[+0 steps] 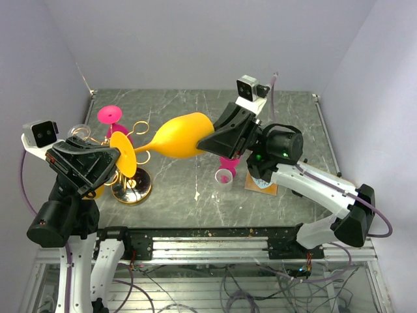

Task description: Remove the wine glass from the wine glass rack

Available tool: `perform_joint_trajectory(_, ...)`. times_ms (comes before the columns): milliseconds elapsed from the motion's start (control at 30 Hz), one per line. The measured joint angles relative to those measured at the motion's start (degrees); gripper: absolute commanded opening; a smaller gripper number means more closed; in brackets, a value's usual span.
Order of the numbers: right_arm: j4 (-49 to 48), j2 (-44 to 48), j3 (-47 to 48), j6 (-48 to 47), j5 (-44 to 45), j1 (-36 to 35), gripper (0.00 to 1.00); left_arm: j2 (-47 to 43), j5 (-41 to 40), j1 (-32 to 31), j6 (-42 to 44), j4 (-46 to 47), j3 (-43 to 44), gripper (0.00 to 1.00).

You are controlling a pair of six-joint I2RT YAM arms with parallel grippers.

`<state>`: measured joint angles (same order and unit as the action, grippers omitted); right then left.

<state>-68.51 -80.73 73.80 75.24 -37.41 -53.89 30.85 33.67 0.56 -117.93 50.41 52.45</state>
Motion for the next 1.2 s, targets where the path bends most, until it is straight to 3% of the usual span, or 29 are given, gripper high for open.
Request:
perform_joint_trajectory(233, -1.4, 2.5, -2.1, 0.4, 1.4, -0.2, 0.0, -4.4, -0.3, 0.0, 6.6, -11.6, 0.3, 0.73)
perform_joint_trajectory(367, 3.3, 7.8, -6.2, -3.5, 4.5, 0.0, 0.0, -7.8, -0.4, 0.0, 14.4, -24.2, 3.5, 0.86)
perform_joint_trajectory(567, 24.0, 20.3, -8.7, -15.5, 16.9, -0.1, 0.0, -11.2, -1.9, 0.0, 25.2, -41.9, 7.4, 0.88)
perform_joint_trajectory(733, 50.0, 26.1, -4.7, -22.8, 35.3, -0.1, 0.0, -12.1, -3.8, 0.0, 30.8, -51.8, 7.8, 0.88)
perform_joint_trajectory(1033, 91.1, 16.2, 9.5, -26.2, 69.5, -0.1, 0.0, -7.6, -4.4, 0.0, 42.8, -63.3, 17.2, 0.87)
perform_joint_trajectory(1200, 105.1, 7.5, 16.3, -27.1, 79.3, 0.5, 0.0, -6.1, -4.4, 0.0, 49.6, -68.5, 21.7, 0.87)
